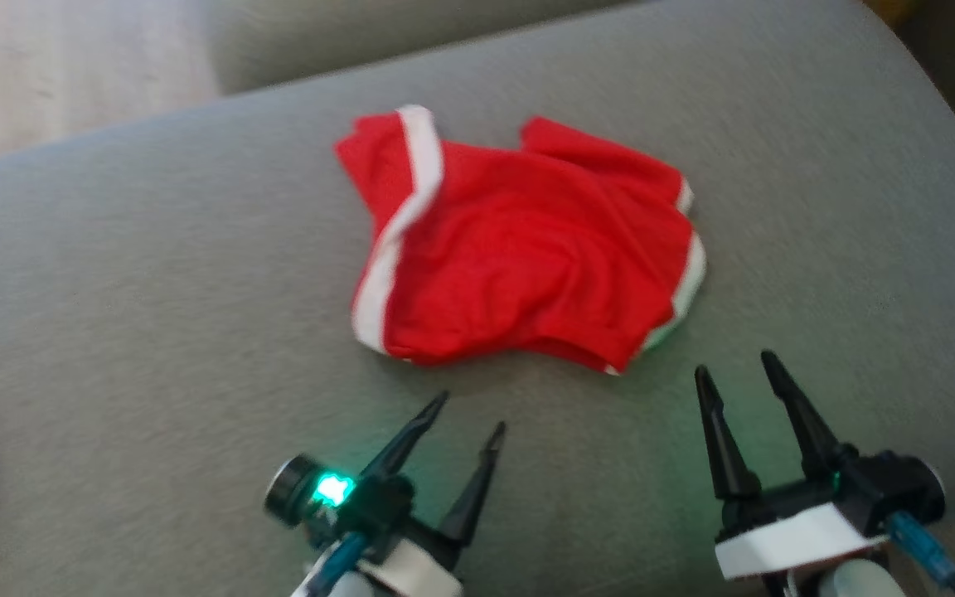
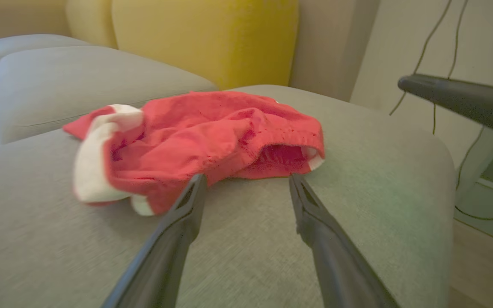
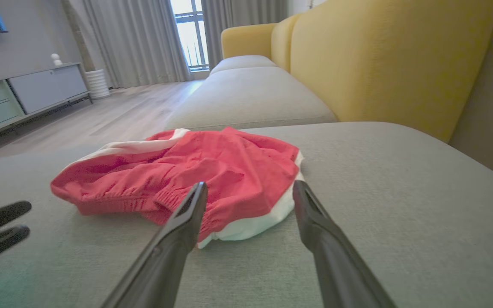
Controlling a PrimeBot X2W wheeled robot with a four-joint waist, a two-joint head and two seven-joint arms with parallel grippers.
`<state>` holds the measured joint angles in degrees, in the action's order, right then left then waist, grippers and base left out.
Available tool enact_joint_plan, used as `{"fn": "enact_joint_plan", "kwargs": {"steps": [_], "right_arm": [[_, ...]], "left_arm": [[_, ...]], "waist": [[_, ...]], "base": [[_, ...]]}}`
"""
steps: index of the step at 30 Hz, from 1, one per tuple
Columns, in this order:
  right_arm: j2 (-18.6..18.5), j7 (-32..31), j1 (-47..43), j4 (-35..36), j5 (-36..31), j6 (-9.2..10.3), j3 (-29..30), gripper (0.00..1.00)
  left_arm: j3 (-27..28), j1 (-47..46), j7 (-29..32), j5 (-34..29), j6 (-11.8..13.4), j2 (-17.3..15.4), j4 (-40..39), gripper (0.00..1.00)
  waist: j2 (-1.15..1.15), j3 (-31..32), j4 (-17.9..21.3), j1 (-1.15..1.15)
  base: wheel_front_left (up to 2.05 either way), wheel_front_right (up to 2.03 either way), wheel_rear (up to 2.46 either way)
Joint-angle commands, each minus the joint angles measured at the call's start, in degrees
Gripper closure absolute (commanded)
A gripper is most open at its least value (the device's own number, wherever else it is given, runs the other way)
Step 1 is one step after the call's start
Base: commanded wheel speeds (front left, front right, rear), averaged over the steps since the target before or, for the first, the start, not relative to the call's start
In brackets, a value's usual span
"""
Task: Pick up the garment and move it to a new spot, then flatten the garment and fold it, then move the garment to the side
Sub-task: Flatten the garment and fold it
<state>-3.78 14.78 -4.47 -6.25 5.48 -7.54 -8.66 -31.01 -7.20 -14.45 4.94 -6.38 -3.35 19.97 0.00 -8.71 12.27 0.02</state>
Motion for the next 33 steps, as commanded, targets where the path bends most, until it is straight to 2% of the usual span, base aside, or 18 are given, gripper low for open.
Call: {"fn": "enact_joint_plan", "kwargs": {"steps": [1, 6, 13, 20, 26, 29, 30, 32, 33], "right_arm": [[0.2, 0.2, 2.3, 2.2, 0.3, 0.05, -1.0, 0.0], [0.7, 0.2, 4.0, 3.0, 1.0, 0.05, -0.3, 0.0], [0.9, 0.2, 4.5, 3.9, 2.6, 0.05, 0.1, 0.0], [0.9, 0.2, 5.2, 4.4, 3.9, 0.05, 0.1, 0.0], [0.9, 0.2, 5.9, 4.5, 4.5, 0.05, 0.1, 0.0], [0.9, 0.2, 6.1, 4.5, 4.6, 0.05, 0.0, 0.0], [0.9, 0.2, 6.2, 4.5, 4.7, 0.05, 0.1, 0.0], [0.9, 0.2, 6.3, 4.5, 4.7, 0.05, 0.1, 0.0], [0.9, 0.2, 6.3, 4.4, 4.8, 0.05, 0.1, 0.0]], "left_arm": [[-0.1, -2.5, -0.5, -0.6, -0.5, 0.3, 0.1, 0.0], [-5.6, -8.3, -0.5, -0.2, -1.0, -0.3, 6.3, 0.0], [-11.8, -15.0, -0.5, 3.6, -1.1, -0.4, 13.3, 0.0], [-11.3, -20.2, -0.5, 3.2, -0.8, -0.1, 15.5, 0.0], [-9.7, -23.0, -0.5, 1.8, 1.6, 0.1, 15.6, 0.0], [-9.2, -23.9, -0.5, 1.3, 2.1, 0.2, 15.3, 0.0], [-9.2, -24.1, -0.5, 1.1, 2.1, 0.2, 15.3, 0.11], [-9.4, -24.5, -0.5, 0.6, 2.2, 0.2, 16.0, 0.55], [-9.7, -24.8, -0.5, 0.2, 2.2, 0.2, 16.8, 0.82]], "waist": [[0.0, -5.0, 5.3, -0.02], [0.0, -7.8, 9.9, -0.02], [0.0, -10.1, 14.0, -0.02], [0.0, -12.1, 15.3, -0.02], [0.0, -13.5, 15.6, -0.02], [0.0, -13.9, 15.5, -0.02], [0.0, -14.0, 15.5, -0.02], [0.0, -14.1, 15.4, -0.02], [0.0, -14.1, 15.4, -0.02]], "base": [[0.0, 0.0, 0.0], [0.0, 0.0, 0.0], [0.0, 0.0, 0.0], [0.0, 0.0, 0.0], [0.0, 0.0, 0.0], [0.0, 0.0, 0.0], [0.0, 0.0, 0.0], [0.0, 0.0, 0.0], [0.0, 0.0, 0.0]]}}
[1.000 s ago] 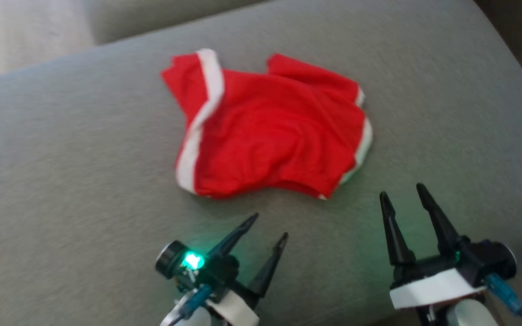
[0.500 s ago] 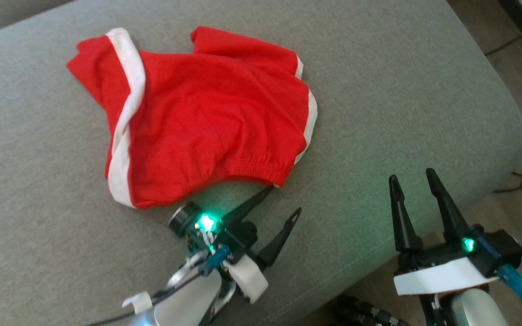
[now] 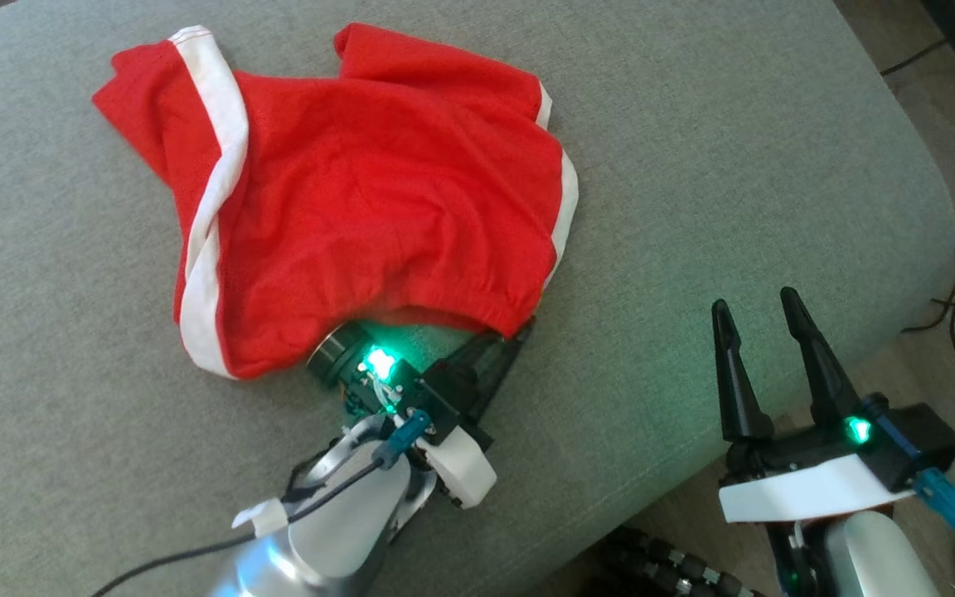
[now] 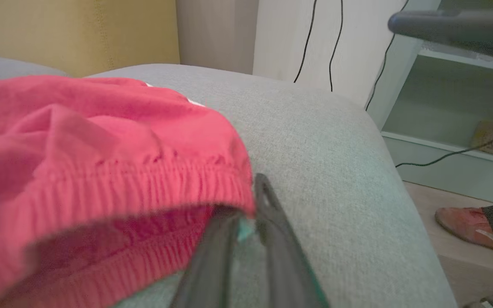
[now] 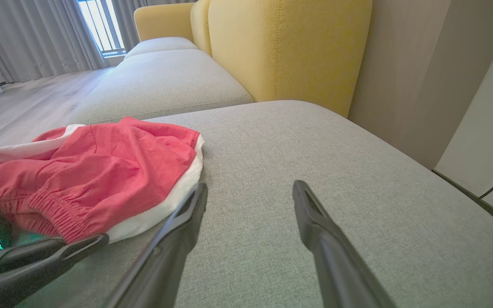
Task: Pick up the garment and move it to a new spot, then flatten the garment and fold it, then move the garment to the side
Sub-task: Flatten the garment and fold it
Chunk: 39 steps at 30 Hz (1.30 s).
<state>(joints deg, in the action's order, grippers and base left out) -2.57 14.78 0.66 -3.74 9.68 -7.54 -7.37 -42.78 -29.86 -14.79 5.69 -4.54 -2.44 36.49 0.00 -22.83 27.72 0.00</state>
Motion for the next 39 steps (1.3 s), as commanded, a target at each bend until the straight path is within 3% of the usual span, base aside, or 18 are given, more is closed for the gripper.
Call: {"fn": "enact_joint_plan", "kwargs": {"steps": [1, 6, 11, 17, 22, 27, 31, 35, 39], "right_arm": [[-0.3, 0.2, 1.3, 1.9, 0.6, 0.05, -1.2, 0.0], [-0.3, 0.2, 1.5, 1.7, 0.5, 0.05, -1.1, 0.0], [-0.3, 0.2, 0.8, 1.4, -0.3, 0.05, -0.9, 0.0], [-0.3, 0.2, -0.6, 0.7, -1.6, 0.05, -1.5, 0.0], [-0.3, 0.2, -2.5, -0.3, -2.8, 0.05, -2.7, 0.0], [-0.3, 0.2, -4.6, -0.8, -3.8, 0.05, -3.1, 0.0], [-0.3, 0.2, -5.4, -0.7, -4.1, 0.05, -2.5, 0.0], [-0.3, 0.2, -6.1, -0.3, -4.2, 0.05, -1.5, 0.0], [-0.4, 0.2, -7.0, -0.7, -3.6, 0.05, -1.1, 0.0]], "left_arm": [[1.9, -2.5, -0.2, -1.0, 0.4, -0.6, 0.8, 1.0], [1.2, -3.6, -0.2, -1.7, 0.2, -0.6, 2.0, 1.0], [1.7, -3.0, -0.2, 0.9, -1.1, -0.5, -2.1, 1.0], [1.0, -4.7, -0.2, 7.6, -2.7, -0.5, -9.5, 1.0], [-1.5, -12.7, -0.1, 16.5, -2.9, -0.8, -11.2, 1.0], [-1.3, -19.1, 2.5, 25.4, -2.9, -3.8, -13.7, 1.0], [-0.4, -19.2, 5.7, 30.3, -2.9, -5.8, -15.2, 1.0], [1.7, -13.7, 9.9, 36.8, -2.5, -8.3, -16.6, 1.0], [3.0, -5.4, 12.4, 40.6, 0.1, -11.8, -17.6, 1.0]], "waist": [[0.0, 0.0, -0.1, 0.0], [0.0, 0.9, -0.6, 0.0], [0.0, 4.0, -2.2, 0.0], [0.0, 10.5, -5.6, 0.0], [0.0, 17.0, -9.3, 0.0], [0.0, 21.3, -12.1, 0.0], [0.0, 22.4, -13.8, 0.0], [0.0, 22.8, -16.7, 0.0], [0.0, 22.1, -20.0, 0.0]], "base": [[0.0, 0.0, 0.0], [0.0, 0.0, 0.0], [0.0, 0.0, 0.0], [0.0, 0.0, 0.0], [0.0, 0.0, 0.0], [0.0, 0.0, 0.0], [0.0, 0.0, 0.0], [0.0, 0.0, 0.0], [0.0, 0.0, 0.0]]}}
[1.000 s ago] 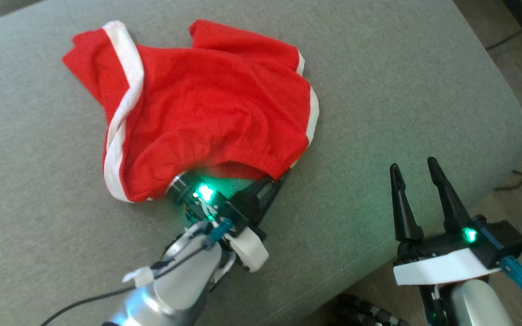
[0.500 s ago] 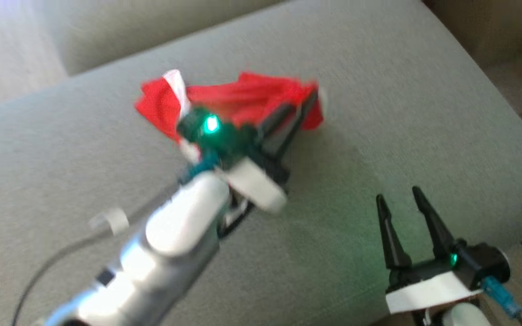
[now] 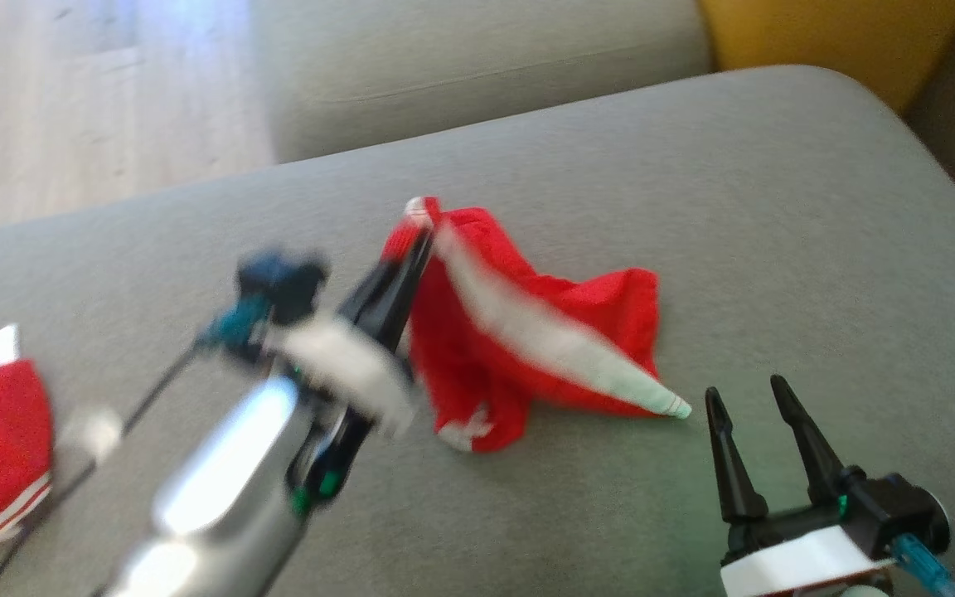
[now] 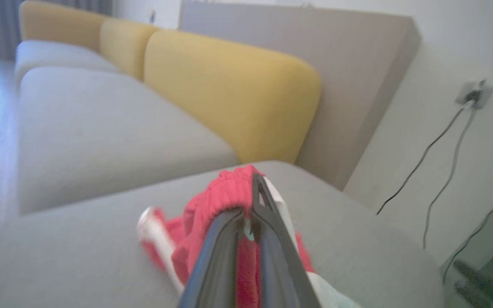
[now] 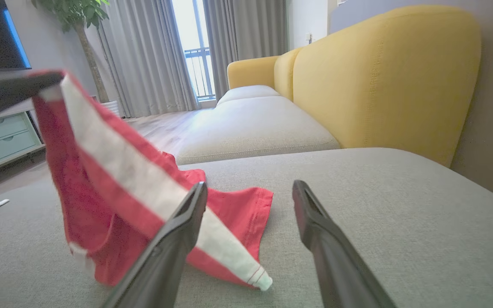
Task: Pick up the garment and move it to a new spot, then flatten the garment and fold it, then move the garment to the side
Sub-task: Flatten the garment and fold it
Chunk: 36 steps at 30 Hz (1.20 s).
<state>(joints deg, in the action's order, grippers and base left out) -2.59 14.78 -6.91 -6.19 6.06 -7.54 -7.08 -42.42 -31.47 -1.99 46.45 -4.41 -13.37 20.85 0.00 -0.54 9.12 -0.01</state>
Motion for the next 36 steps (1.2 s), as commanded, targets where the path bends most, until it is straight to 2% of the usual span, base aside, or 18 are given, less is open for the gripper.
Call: {"fn": "enact_joint_plan", "kwargs": {"steps": [1, 8, 14, 23, 31, 32, 33, 35, 36], "right_arm": [[-0.4, 0.2, 0.4, 1.5, 0.3, 0.05, -1.2, 0.0], [-0.8, 0.2, 1.3, -2.7, 1.0, 0.05, -0.5, 0.0], [-0.7, 0.2, 4.1, -6.5, 1.7, 0.05, -0.2, 0.0], [-0.5, 0.2, 7.6, -13.8, 2.9, 0.05, -1.3, 0.0], [-1.5, 0.2, 8.1, -15.9, 3.4, 0.05, -3.5, 0.0], [-1.6, 0.2, 8.1, -16.0, 3.5, 0.05, -3.8, 0.04], [-1.6, 0.2, 8.1, -16.0, 3.5, 0.05, -3.8, 0.04], [-1.9, 0.2, 8.3, -16.5, 3.8, 0.05, -4.7, 0.71], [-2.1, 0.2, 8.4, -16.9, 4.0, 0.05, -5.1, 1.0]], "left_arm": [[2.7, -1.9, -0.2, 0.2, 0.4, -1.8, -2.3, 1.0], [3.6, 5.8, -1.4, 1.6, 2.0, -5.6, -3.9, 1.0], [4.2, 7.1, -2.5, 1.4, 2.9, -6.9, -5.3, 1.0], [4.1, 6.8, -3.1, 1.2, 3.1, -6.8, -5.7, 1.0], [3.7, 5.7, -3.3, 1.0, 3.1, -6.2, -5.5, 1.0], [3.7, 5.6, -3.4, 1.0, 3.0, -6.1, -5.4, 1.0], [3.7, 5.6, -3.4, 1.0, 3.0, -6.1, -5.4, 1.0], [3.7, 5.4, -3.6, 1.1, 2.9, -6.0, -5.1, 1.0], [3.7, 5.3, -3.7, 1.1, 2.9, -5.9, -4.9, 1.0]], "waist": [[0.0, -0.6, -2.3, 0.01], [0.0, -4.1, -7.1, 0.01], [0.0, -6.3, -9.3, 0.01], [0.0, -8.0, -11.6, 0.01], [0.0, -9.1, -12.5, 0.01], [0.0, -9.2, -12.5, 0.01], [0.0, -9.2, -12.5, 0.01], [0.0, -9.4, -12.6, 0.01], [0.0, -9.5, -12.6, 0.01]], "base": [[0.0, 0.0, 0.0], [0.0, 0.0, 0.0], [0.0, 0.0, 0.0], [0.0, 0.0, 0.0], [0.0, 0.0, 0.0], [0.0, 0.0, 0.0], [0.0, 0.0, 0.0], [0.0, 0.0, 0.0], [0.0, 0.0, 0.0]]}}
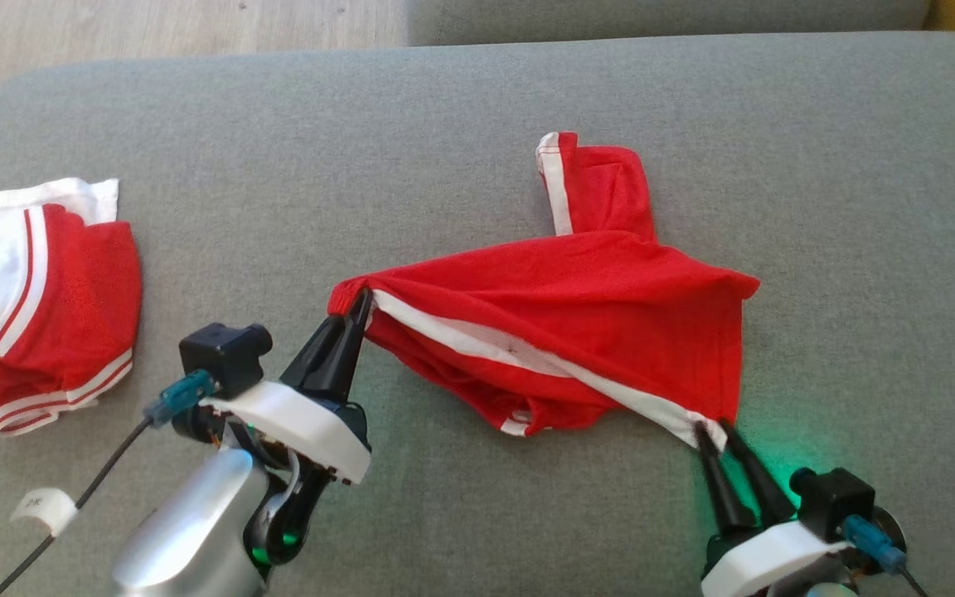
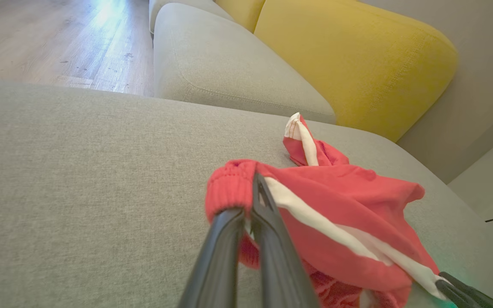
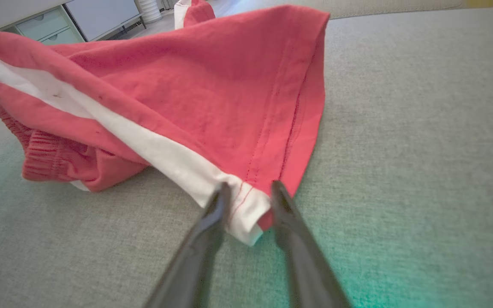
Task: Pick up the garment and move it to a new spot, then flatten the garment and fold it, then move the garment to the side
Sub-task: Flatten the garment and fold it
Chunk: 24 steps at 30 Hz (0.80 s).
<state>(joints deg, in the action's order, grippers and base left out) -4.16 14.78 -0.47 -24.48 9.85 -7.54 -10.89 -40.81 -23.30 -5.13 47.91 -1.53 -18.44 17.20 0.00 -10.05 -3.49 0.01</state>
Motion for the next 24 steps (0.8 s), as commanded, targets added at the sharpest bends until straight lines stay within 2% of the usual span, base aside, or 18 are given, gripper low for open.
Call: {"fn": "enact_joint_plan", "kwargs": {"steps": [1, 6, 10, 20, 24], "right_arm": [[-0.6, 0.2, 2.0, 1.0, 0.5, 0.05, -1.6, 1.0], [-1.3, 0.2, 2.2, 0.2, 1.6, 0.05, -2.8, 1.0], [-1.4, 0.2, 1.9, 2.5, 1.8, 0.05, -1.9, 1.0], [-1.0, 0.2, 3.4, 18.4, 1.5, 0.05, 4.5, 1.0], [-3.8, 0.2, 9.5, 22.5, 3.3, 0.05, 5.4, 1.0]], "left_arm": [[2.1, -3.0, -0.7, -0.4, -0.1, -0.8, -1.0, 1.0], [2.2, -3.3, -1.4, -0.4, -0.3, -0.7, -0.1, 1.0], [2.1, -3.3, -2.2, -0.6, -0.6, -0.9, 0.5, 1.0], [1.9, -7.2, -1.5, -2.8, -1.8, -4.1, -4.0, 1.0], [2.8, -12.9, 1.4, -4.0, -2.1, -6.5, -7.8, 1.0]], "waist": [[0.0, 0.0, 0.0, -0.01], [0.0, 0.5, 0.2, -0.01], [0.0, 2.1, 0.9, -0.01], [0.0, 7.7, 3.4, -0.01], [0.0, 7.7, 4.5, -0.01]], "base": [[0.0, 0.0, 0.0], [0.0, 0.0, 0.0], [0.0, 0.0, 0.0], [0.0, 0.0, 0.0], [0.0, 0.0, 0.0]]}}
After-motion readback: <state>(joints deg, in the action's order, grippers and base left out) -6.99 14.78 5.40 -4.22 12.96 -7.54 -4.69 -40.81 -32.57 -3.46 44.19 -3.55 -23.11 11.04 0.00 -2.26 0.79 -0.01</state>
